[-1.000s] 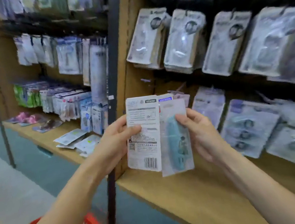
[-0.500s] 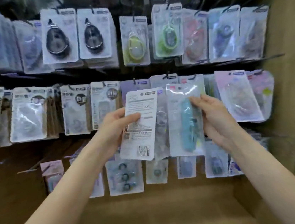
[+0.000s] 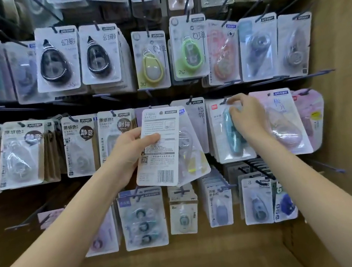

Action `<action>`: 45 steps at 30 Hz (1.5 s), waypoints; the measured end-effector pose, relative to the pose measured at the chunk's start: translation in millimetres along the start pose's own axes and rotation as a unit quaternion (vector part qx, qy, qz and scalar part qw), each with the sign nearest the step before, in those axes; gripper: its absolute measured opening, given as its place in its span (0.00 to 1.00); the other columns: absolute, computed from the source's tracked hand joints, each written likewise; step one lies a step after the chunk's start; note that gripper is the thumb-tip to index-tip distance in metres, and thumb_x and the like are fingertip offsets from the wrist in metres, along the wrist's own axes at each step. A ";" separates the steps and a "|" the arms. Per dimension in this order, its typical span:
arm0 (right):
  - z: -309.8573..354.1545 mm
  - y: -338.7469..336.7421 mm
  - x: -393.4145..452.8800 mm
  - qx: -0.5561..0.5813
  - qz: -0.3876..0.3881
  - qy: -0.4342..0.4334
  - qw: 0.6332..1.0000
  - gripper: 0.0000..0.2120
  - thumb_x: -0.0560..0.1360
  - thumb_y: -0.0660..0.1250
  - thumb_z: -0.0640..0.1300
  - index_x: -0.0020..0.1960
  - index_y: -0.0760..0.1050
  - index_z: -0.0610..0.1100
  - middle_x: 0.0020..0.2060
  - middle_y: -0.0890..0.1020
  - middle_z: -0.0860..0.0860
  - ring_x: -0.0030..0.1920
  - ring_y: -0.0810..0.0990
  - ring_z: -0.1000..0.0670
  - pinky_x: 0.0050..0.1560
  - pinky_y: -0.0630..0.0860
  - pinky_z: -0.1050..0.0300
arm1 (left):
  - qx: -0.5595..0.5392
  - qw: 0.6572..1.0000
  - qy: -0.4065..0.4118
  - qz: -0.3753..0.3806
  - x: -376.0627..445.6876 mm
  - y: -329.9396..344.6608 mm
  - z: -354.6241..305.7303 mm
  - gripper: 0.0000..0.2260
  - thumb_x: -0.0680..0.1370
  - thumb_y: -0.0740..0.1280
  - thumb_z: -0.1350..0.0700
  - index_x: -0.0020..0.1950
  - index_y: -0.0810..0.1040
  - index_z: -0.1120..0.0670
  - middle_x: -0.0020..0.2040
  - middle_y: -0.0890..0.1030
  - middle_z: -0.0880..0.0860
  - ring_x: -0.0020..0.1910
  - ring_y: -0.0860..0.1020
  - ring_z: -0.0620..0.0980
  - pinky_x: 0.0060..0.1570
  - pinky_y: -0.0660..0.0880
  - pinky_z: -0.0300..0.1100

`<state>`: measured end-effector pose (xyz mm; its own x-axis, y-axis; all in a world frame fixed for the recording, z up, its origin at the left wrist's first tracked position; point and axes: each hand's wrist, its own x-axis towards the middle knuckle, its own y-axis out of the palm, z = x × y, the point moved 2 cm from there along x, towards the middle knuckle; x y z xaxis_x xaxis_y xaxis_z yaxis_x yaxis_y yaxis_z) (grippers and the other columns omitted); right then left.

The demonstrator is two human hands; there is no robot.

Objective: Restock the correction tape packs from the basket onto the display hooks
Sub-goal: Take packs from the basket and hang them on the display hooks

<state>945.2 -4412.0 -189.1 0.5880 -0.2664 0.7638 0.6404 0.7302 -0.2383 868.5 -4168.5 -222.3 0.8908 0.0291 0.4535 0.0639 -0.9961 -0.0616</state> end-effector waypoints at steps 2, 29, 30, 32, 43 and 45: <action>8.4 -3.1 -7.0 -0.084 0.008 -0.049 0.995 0.14 0.76 0.61 0.35 0.60 0.74 0.39 0.65 0.66 0.41 0.62 0.69 0.42 0.59 0.63 0.61 | -0.003 1.000 0.003 0.004 0.4 0.4 1.8 0.09 0.77 0.65 0.61 0.56 0.79 0.55 0.49 0.84 0.53 0.44 0.83 0.50 0.38 0.76 0.42; 25.1 38.2 -90.3 0.410 0.214 0.008 0.886 0.28 0.72 0.70 0.34 0.62 0.68 0.60 0.60 0.77 0.50 0.57 0.79 0.49 0.54 0.78 0.51 | 0.133 0.967 0.132 -0.170 -41.0 -65.4 16.7 0.22 0.77 0.65 0.64 0.65 0.61 0.47 0.45 0.79 0.41 0.40 0.80 0.34 0.36 0.76 0.31; 27.5 43.2 -90.5 0.396 0.210 0.005 0.894 0.23 0.71 0.71 0.36 0.58 0.71 0.59 0.59 0.78 0.50 0.57 0.79 0.48 0.55 0.78 0.51 | 0.145 0.963 0.134 -0.182 -43.8 -72.1 17.6 0.24 0.77 0.65 0.64 0.66 0.60 0.46 0.45 0.79 0.41 0.41 0.80 0.35 0.38 0.77 0.34; 34.1 56.2 -92.3 0.387 0.208 0.013 0.898 0.16 0.71 0.72 0.39 0.54 0.76 0.54 0.58 0.79 0.50 0.59 0.78 0.48 0.55 0.78 0.52 | 0.157 0.958 0.137 -0.197 -49.8 -85.9 18.8 0.24 0.76 0.66 0.64 0.66 0.61 0.44 0.47 0.79 0.42 0.45 0.80 0.39 0.40 0.77 0.39; 103.0 120.9 -112.1 0.390 0.252 -0.010 0.886 0.13 0.70 0.73 0.40 0.53 0.77 0.46 0.54 0.81 0.47 0.53 0.80 0.50 0.47 0.80 0.59 | 0.161 0.954 0.056 -0.247 -84.0 -160.3 10.1 0.13 0.80 0.55 0.62 0.52 0.77 0.51 0.51 0.81 0.52 0.47 0.80 0.45 0.46 0.78 0.38; 109.8 123.9 -114.7 0.424 0.249 -0.005 0.870 0.18 0.70 0.73 0.38 0.58 0.73 0.48 0.54 0.81 0.46 0.50 0.81 0.51 0.40 0.79 0.64 | 0.217 0.942 0.068 -0.248 -87.4 -168.6 9.6 0.12 0.80 0.57 0.61 0.53 0.78 0.51 0.51 0.81 0.52 0.46 0.80 0.53 0.47 0.77 0.49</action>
<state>902.9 -4221.9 -240.3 0.6809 0.2190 0.6988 -0.2914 0.9565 -0.0158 784.2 -4002.3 -260.1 0.6391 0.4401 0.6308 0.6606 -0.7342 -0.1570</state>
